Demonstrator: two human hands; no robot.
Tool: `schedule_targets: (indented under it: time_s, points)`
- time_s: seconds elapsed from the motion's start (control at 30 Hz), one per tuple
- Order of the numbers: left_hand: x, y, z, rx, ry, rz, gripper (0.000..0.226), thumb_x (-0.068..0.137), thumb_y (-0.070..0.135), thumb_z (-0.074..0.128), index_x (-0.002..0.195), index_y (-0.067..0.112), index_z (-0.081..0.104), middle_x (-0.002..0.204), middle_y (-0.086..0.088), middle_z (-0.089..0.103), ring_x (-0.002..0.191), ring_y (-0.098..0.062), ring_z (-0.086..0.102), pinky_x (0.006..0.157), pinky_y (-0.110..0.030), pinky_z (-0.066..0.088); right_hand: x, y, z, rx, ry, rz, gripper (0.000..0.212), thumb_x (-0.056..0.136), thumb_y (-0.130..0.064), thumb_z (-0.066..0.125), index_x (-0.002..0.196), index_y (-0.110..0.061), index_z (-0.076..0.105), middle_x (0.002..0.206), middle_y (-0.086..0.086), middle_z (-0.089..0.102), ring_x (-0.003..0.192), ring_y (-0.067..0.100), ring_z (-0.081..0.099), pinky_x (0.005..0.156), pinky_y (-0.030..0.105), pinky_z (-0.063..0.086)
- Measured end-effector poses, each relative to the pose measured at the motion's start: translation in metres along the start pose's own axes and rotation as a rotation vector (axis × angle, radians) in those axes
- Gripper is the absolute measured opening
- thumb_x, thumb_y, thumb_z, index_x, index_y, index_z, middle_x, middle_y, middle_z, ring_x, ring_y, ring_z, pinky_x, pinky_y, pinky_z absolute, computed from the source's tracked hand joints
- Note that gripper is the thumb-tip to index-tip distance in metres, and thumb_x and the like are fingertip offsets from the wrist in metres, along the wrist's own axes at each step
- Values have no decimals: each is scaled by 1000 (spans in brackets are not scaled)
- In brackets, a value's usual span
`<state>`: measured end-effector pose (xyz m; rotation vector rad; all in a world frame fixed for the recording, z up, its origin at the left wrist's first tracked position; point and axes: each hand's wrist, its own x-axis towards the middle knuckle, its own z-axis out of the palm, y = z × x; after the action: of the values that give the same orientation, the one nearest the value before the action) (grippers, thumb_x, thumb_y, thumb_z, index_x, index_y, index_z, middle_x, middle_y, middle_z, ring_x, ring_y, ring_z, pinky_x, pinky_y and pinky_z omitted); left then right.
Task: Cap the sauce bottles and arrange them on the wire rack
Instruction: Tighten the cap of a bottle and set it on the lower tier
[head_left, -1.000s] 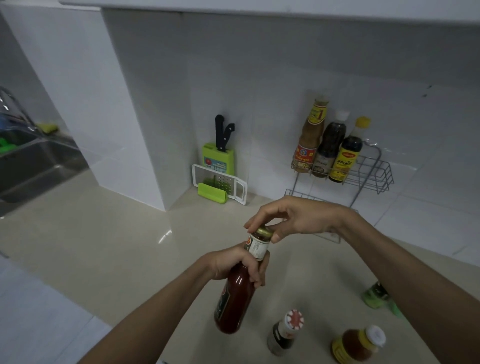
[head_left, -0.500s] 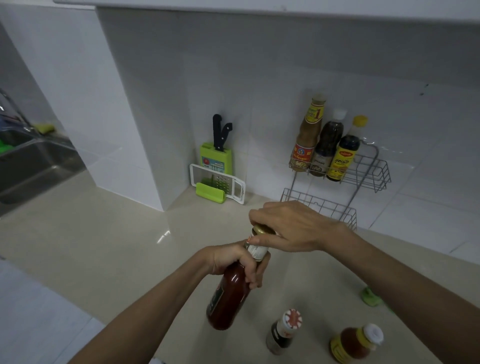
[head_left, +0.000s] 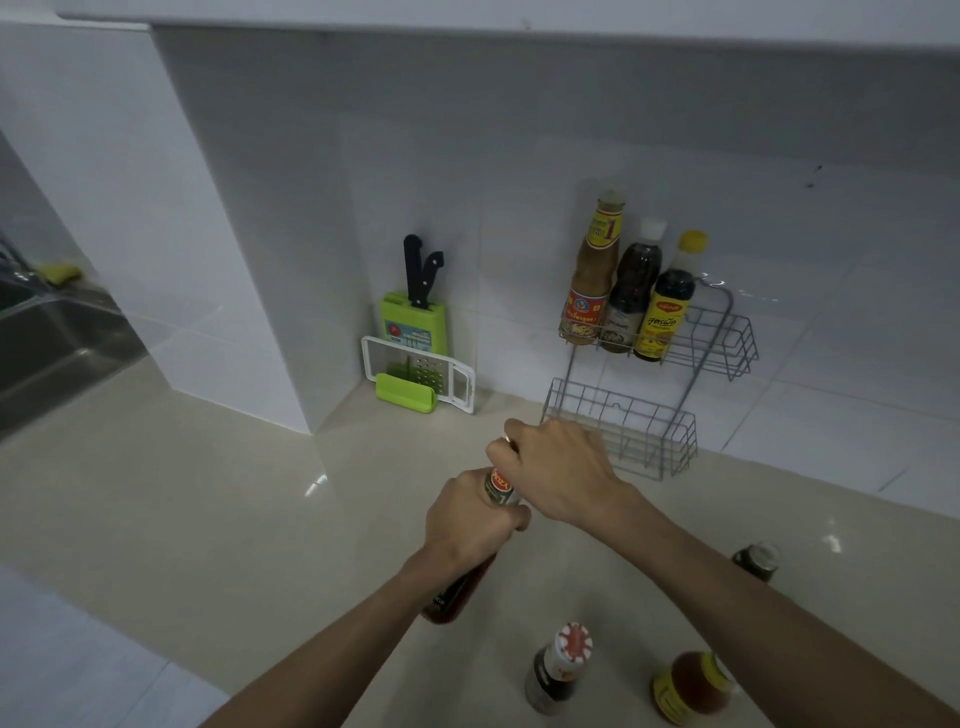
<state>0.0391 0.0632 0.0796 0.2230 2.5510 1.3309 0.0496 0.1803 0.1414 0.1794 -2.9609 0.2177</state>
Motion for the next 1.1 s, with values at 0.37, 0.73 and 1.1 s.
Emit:
schedule_targets:
  time_s: [0.37, 0.73, 1.1]
  points:
    - [20, 0, -28, -73, -198, 208, 39, 67, 28, 81, 98, 32, 57, 93, 7, 73, 87, -9, 69, 79, -24, 55, 25, 11, -27, 512, -21, 151, 29, 76, -42, 58, 56, -22, 51, 57, -5, 56, 61, 14, 55, 54, 30, 43]
    - [48, -27, -13, -211, -259, 167, 58, 54, 26, 91, 106, 23, 65, 98, 0, 74, 93, -16, 70, 84, -28, 58, 41, 50, -45, 867, 37, 316, 45, 74, -58, 69, 90, -16, 65, 77, -7, 61, 61, 6, 54, 51, 22, 40]
    - [143, -12, 31, 60, -401, 191, 88, 69, 18, 84, 144, 20, 38, 144, 2, 50, 134, -16, 46, 102, -17, 34, 32, 113, 55, 747, 317, 571, 38, 65, -29, 84, 96, -25, 62, 92, -2, 70, 77, 15, 68, 68, 32, 58]
